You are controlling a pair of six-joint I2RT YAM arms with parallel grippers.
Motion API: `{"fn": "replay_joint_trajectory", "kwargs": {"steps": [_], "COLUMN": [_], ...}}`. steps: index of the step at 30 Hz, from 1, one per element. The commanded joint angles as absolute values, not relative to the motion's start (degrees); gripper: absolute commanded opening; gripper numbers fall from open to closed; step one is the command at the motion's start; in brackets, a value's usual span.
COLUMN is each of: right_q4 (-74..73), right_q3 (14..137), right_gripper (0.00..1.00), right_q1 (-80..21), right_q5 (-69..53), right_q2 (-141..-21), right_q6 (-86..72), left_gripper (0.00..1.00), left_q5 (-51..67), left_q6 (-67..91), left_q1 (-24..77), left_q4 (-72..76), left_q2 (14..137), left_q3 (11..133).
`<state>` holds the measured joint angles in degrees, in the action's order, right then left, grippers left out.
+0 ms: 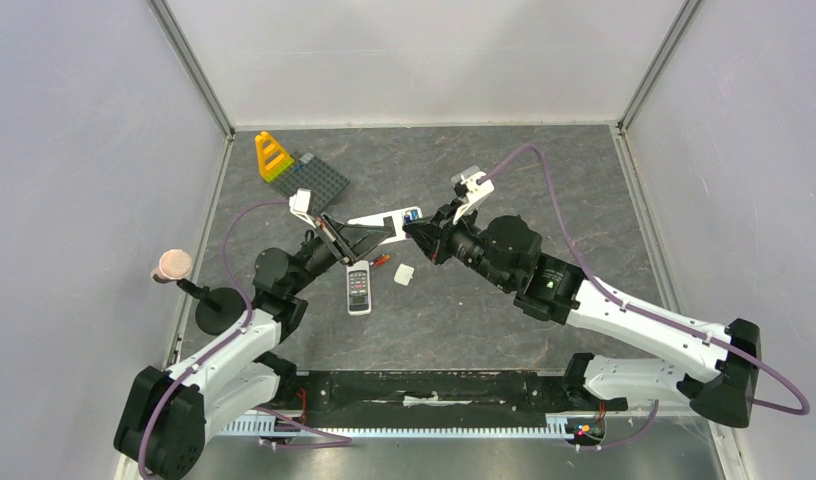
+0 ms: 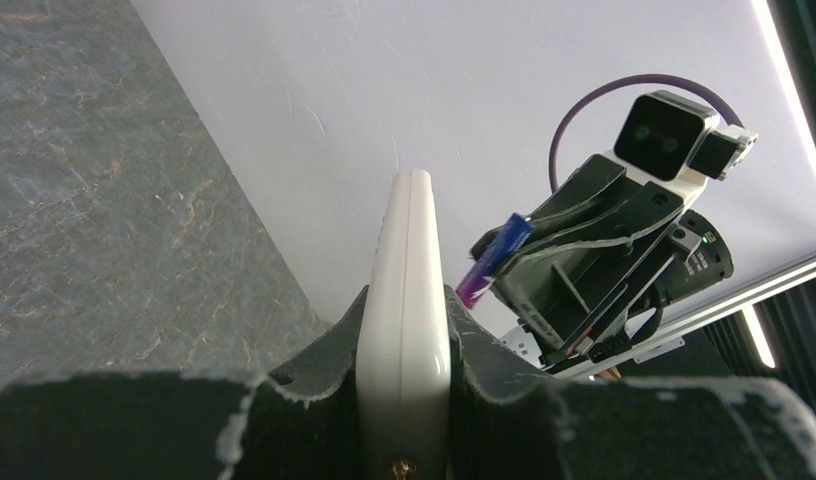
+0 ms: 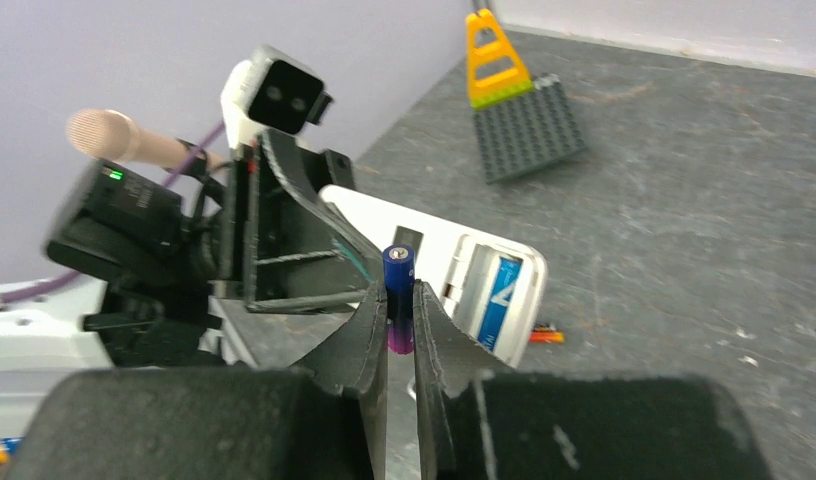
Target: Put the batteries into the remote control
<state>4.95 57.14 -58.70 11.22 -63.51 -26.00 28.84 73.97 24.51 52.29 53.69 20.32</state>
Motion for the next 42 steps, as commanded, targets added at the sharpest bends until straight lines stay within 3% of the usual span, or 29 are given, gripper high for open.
{"fn": "replay_joint_trajectory", "kwargs": {"steps": [1, 27, 42], "right_q4": [3.70, 1.17, -12.23], "right_q3": [60.19, 61.58, 68.47], "right_gripper": [0.00, 0.01, 0.15], "right_q1": [-60.36, -61.17, -61.19], "right_q5": [18.89, 20.35, 19.44], "right_q2": [-64.50, -68.99, -73.07], "right_q6": [-20.82, -20.47, -23.55], "left_gripper": [0.02, 0.02, 0.02], "left_q5": [27.43, 28.48, 26.91], "left_q6": [75.91, 75.50, 78.46], "left_q1": [24.66, 24.69, 24.68], "left_q4": [56.95, 57.40, 60.84], "left_q2": [53.34, 52.92, 53.88], "left_q3": [19.36, 18.64, 17.62]}}
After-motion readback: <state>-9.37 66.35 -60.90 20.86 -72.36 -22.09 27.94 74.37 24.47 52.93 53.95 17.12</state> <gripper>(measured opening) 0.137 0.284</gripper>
